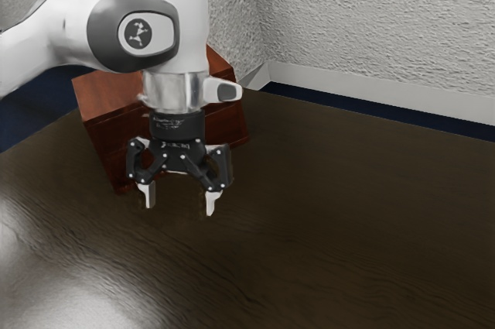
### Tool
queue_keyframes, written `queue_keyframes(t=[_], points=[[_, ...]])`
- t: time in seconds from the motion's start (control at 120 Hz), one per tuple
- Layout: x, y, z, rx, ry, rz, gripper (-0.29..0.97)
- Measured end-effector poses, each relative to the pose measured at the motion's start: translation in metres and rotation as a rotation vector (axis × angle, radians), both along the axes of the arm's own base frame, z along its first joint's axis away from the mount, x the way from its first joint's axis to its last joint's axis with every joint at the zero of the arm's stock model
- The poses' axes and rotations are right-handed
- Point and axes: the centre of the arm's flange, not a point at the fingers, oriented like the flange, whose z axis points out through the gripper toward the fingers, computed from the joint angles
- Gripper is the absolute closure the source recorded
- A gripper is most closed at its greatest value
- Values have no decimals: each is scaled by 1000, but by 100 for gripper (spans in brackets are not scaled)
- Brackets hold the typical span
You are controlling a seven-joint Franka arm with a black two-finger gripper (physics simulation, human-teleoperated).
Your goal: Pull the drawer handle with one arm to open the drawer
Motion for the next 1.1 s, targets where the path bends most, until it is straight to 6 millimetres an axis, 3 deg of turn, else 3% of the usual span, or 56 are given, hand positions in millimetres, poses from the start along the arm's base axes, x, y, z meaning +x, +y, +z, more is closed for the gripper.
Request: queue_keyframes(t=[0.125, 0.2, 0.342, 0.392, 0.45, 0.592, 0.8, 1.1], points=[[27, -25, 10, 43, -243, 154, 0], [27, -39, 28, 55, -341, 239, 0], [47, -67, 20, 99, -406, 320, 0], [54, -68, 19, 113, -429, 311, 0], [63, -45, 16, 146, -453, 281, 0], [91, 55, 5, 222, -530, 170, 0], [104, 121, -1, 219, -604, -56, 0], [116, 146, -6, 243, -641, -377, 0]])
